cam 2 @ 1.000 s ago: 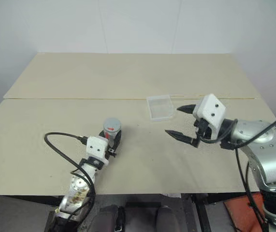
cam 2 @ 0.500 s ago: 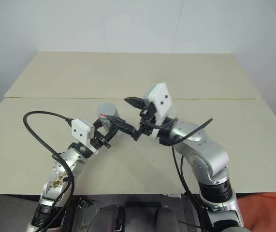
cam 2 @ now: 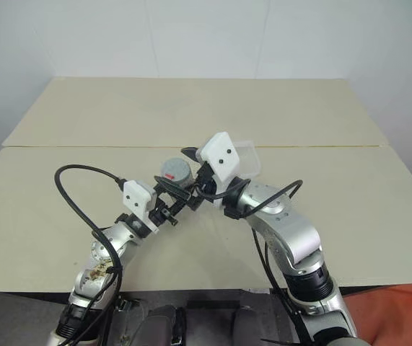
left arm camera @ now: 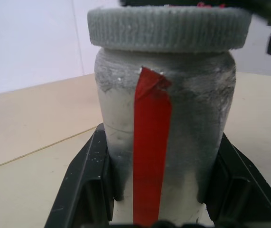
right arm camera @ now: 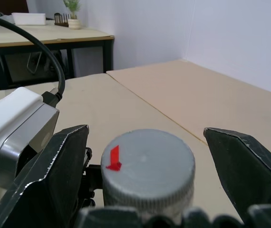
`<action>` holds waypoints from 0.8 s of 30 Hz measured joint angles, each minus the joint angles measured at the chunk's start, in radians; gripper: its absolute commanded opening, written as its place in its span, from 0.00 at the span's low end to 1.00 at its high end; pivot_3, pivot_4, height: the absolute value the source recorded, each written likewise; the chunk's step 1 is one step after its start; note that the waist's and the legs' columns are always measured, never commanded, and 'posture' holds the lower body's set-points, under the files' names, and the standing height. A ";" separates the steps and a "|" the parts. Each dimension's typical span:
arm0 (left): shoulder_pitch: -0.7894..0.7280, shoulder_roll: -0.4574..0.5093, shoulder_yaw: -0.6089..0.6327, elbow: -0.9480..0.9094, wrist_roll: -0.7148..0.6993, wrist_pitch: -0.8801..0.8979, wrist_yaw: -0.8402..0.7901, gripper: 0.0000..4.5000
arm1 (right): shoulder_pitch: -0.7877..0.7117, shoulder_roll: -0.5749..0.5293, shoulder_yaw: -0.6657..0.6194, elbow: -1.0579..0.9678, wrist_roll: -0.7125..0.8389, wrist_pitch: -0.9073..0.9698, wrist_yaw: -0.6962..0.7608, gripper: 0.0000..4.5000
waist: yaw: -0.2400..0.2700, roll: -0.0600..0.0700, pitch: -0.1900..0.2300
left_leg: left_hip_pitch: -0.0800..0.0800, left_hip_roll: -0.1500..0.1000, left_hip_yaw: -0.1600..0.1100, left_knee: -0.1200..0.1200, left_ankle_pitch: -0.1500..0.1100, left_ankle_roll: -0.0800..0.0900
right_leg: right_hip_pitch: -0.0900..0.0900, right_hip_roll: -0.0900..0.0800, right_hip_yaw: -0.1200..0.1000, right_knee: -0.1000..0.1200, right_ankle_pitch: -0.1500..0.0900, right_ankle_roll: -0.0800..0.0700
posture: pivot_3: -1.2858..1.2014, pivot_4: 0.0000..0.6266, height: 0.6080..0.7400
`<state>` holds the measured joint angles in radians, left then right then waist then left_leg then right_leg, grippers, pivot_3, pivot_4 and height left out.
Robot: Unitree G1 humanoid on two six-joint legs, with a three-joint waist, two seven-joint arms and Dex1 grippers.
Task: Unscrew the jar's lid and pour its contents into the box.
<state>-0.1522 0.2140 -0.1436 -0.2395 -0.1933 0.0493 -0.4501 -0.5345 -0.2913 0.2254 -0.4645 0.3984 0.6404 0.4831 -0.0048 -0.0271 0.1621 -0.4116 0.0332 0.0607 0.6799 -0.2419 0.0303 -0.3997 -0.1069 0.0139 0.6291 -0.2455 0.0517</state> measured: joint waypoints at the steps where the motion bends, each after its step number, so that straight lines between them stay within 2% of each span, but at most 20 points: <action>1: 0.000 -0.003 -0.001 0.000 0.002 -0.001 0.000 0.44 | 0.000 -0.001 0.003 0.002 -0.005 -0.001 0.005 1.00 | 0.000 0.000 0.000 | 0.000 0.000 0.000 0.000 0.000 0.000 | 0.000 0.000 0.000 0.000 0.000 0.000 | 0.52 0.24 1.00; 8: 0.000 -0.020 -0.005 0.000 0.012 -0.002 0.002 0.44 | 0.000 0.004 0.006 0.027 -0.031 -0.009 0.016 1.00 | -0.001 0.000 0.000 | -0.003 0.000 0.000 0.000 0.000 0.000 | -0.003 0.000 0.000 0.000 0.000 0.000 | 0.52 0.24 1.00; 11: -0.001 -0.022 -0.005 0.001 0.013 -0.002 0.002 0.44 | 0.000 0.010 0.004 0.031 -0.032 -0.009 0.016 0.87 | -0.002 0.000 0.000 | -0.003 0.000 0.000 0.000 0.000 0.000 | -0.003 0.000 0.000 0.000 0.000 0.000 | 0.52 0.24 1.00; 14: -0.001 -0.026 -0.005 0.002 0.014 -0.003 0.003 0.44 | 0.000 0.011 0.006 0.034 -0.040 -0.011 0.019 0.66 | -0.003 0.000 0.000 | -0.003 0.000 0.000 0.000 0.000 0.000 | -0.003 0.000 0.000 0.000 0.000 0.000 | 0.52 0.24 1.00; 15: -0.001 -0.026 -0.005 0.003 0.014 -0.003 0.003 0.44 | 0.000 0.010 0.006 0.035 -0.041 -0.011 0.021 0.62 | -0.003 0.000 0.000 | -0.003 0.000 0.000 0.000 0.000 0.000 | -0.003 0.000 0.000 0.000 0.000 0.000 | 0.52 0.24 1.00; 24: -0.005 -0.022 -0.005 0.015 0.016 -0.006 -0.005 0.44 | 0.001 0.012 0.006 0.043 -0.053 -0.012 0.026 0.62 | -0.007 0.000 0.000 | -0.003 0.000 0.000 0.000 0.000 0.000 | -0.003 0.000 0.000 0.001 0.000 0.000 | 0.52 0.24 1.00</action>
<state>-0.1571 0.1923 -0.1482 -0.2248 -0.1772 0.0433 -0.4549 -0.5339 -0.2791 0.2316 -0.4213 0.3454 0.6282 0.5093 -0.0113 -0.0271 0.1621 -0.4149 0.0332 0.0606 0.6800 -0.2417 0.0301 -0.4029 -0.1069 0.0140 0.6297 -0.2454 0.0517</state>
